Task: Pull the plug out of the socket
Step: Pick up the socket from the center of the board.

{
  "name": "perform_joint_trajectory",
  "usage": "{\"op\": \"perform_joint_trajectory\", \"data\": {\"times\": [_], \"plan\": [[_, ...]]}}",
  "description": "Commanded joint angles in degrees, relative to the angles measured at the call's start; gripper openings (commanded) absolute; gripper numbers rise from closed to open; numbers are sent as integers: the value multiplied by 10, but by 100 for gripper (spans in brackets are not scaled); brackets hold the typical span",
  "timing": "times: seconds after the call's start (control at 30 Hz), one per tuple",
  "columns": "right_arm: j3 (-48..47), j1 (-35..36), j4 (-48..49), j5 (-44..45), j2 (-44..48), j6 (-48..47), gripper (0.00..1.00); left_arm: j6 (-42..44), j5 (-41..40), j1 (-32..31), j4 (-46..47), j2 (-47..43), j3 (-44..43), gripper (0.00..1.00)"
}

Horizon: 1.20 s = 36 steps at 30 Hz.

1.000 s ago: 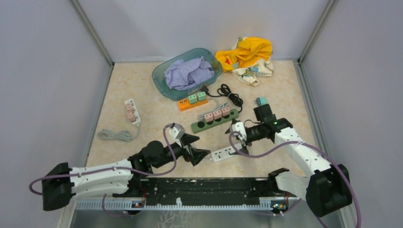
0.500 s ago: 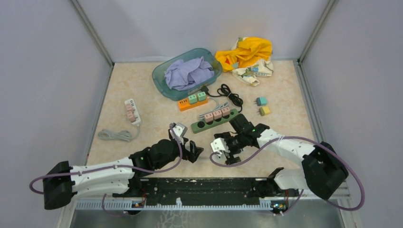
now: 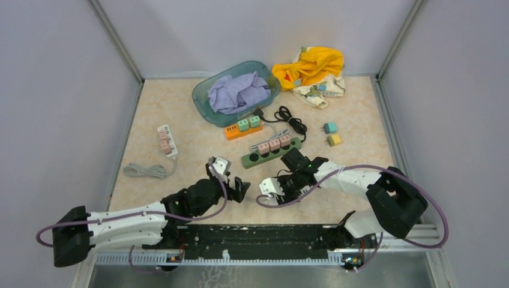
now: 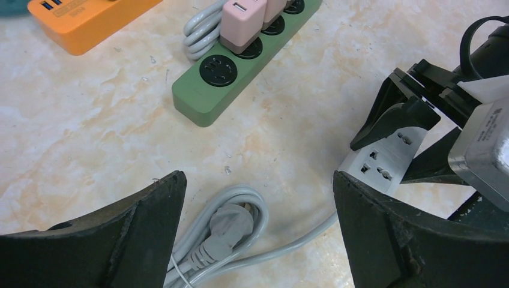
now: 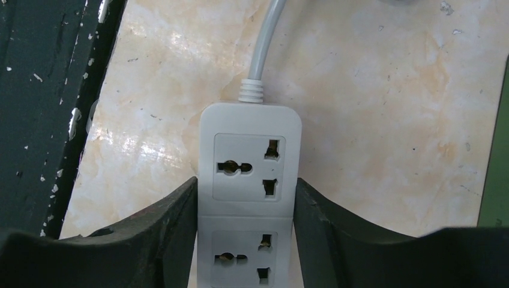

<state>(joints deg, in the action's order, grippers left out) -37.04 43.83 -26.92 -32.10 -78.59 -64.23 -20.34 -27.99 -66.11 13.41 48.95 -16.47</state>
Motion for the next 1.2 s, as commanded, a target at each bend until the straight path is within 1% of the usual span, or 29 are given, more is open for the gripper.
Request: {"op": "perform_joint_trajectory", "data": {"times": [0.0, 0.07, 0.17, 0.2, 0.3, 0.5, 0.7, 0.9, 1.17], "plan": [[-36, 7, -6, 0, -10, 9, 50, 36, -19, 3, 57, -17, 12, 96], [-39, 7, -11, 3, -9, 9, 41, 40, -16, 3, 60, -21, 16, 96], [-45, 8, -21, 5, 0, 5, 25, 44, -1, 3, 67, -25, 21, 93], [-48, 7, -27, 3, 4, 4, 21, 44, 4, 3, 70, -27, 24, 92], [-58, 5, -61, -6, 17, -13, 12, 39, 13, 3, 80, -33, 33, 90], [-93, -34, -152, -61, 35, -69, 6, 40, 3, 3, 88, -58, 42, 91], [-105, -89, -184, -93, 74, -90, 0, 55, -9, 3, 86, -87, 42, 91], [-120, -157, -211, -130, 104, -99, 0, 70, -16, 3, 83, -97, 40, 91], [-135, -260, -236, -181, 152, -119, 0, 65, -5, 3, 86, -97, 43, 91]]}}
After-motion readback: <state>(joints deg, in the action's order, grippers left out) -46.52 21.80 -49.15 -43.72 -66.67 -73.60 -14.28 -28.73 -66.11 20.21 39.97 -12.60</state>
